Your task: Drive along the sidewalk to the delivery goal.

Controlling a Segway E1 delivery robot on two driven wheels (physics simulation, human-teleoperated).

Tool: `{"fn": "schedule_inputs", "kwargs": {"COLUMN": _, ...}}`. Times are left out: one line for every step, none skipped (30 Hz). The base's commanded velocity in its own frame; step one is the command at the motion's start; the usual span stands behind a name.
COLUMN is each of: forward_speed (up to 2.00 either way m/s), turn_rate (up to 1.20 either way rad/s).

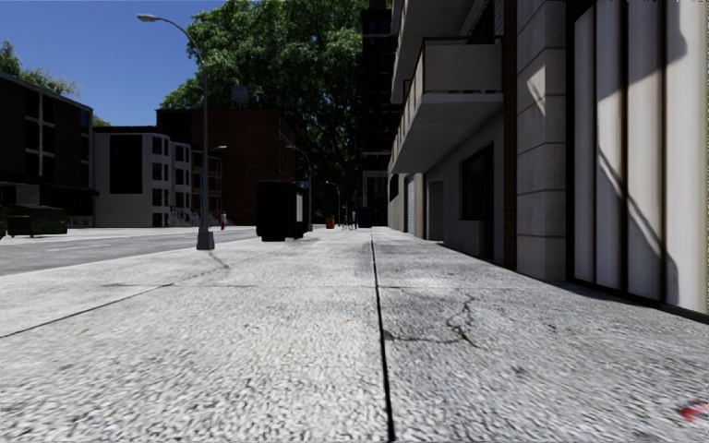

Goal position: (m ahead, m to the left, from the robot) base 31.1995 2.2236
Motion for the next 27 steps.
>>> {"fn": "schedule_inputs", "kwargs": {"forward_speed": 2.00, "turn_rate": 0.00}}
{"fn": "schedule_inputs", "kwargs": {"forward_speed": 2.00, "turn_rate": 0.00}}
{"fn": "schedule_inputs", "kwargs": {"forward_speed": 2.00, "turn_rate": 0.00}}
{"fn": "schedule_inputs", "kwargs": {"forward_speed": 2.00, "turn_rate": 0.00}}
{"fn": "schedule_inputs", "kwargs": {"forward_speed": 2.00, "turn_rate": 0.00}}
{"fn": "schedule_inputs", "kwargs": {"forward_speed": 2.00, "turn_rate": 0.00}}
{"fn": "schedule_inputs", "kwargs": {"forward_speed": 2.00, "turn_rate": 0.08}}
{"fn": "schedule_inputs", "kwargs": {"forward_speed": 2.00, "turn_rate": 0.11}}
{"fn": "schedule_inputs", "kwargs": {"forward_speed": 2.00, "turn_rate": 0.11}}
{"fn": "schedule_inputs", "kwargs": {"forward_speed": 2.00, "turn_rate": 0.12}}
{"fn": "schedule_inputs", "kwargs": {"forward_speed": 2.00, "turn_rate": 0.12}}
{"fn": "schedule_inputs", "kwargs": {"forward_speed": 2.00, "turn_rate": 0.12}}
{"fn": "schedule_inputs", "kwargs": {"forward_speed": 2.00, "turn_rate": 0.12}}
{"fn": "schedule_inputs", "kwargs": {"forward_speed": 2.00, "turn_rate": 0.12}}
{"fn": "schedule_inputs", "kwargs": {"forward_speed": 2.00, "turn_rate": 0.12}}
{"fn": "schedule_inputs", "kwargs": {"forward_speed": 2.00, "turn_rate": 0.12}}
{"fn": "schedule_inputs", "kwargs": {"forward_speed": 2.00, "turn_rate": 0.12}}
{"fn": "schedule_inputs", "kwargs": {"forward_speed": 2.00, "turn_rate": 0.12}}
{"fn": "schedule_inputs", "kwargs": {"forward_speed": 2.00, "turn_rate": 0.12}}
{"fn": "schedule_inputs", "kwargs": {"forward_speed": 2.00, "turn_rate": 0.12}}
{"fn": "schedule_inputs", "kwargs": {"forward_speed": 2.00, "turn_rate": 0.12}}
{"fn": "schedule_inputs", "kwargs": {"forward_speed": 2.00, "turn_rate": 0.12}}
{"fn": "schedule_inputs", "kwargs": {"forward_speed": 2.00, "turn_rate": 0.12}}
{"fn": "schedule_inputs", "kwargs": {"forward_speed": 2.00, "turn_rate": 0.12}}
{"fn": "schedule_inputs", "kwargs": {"forward_speed": 2.00, "turn_rate": 0.15}}
{"fn": "schedule_inputs", "kwargs": {"forward_speed": 2.00, "turn_rate": 0.20}}
{"fn": "schedule_inputs", "kwargs": {"forward_speed": 2.00, "turn_rate": 0.22}}
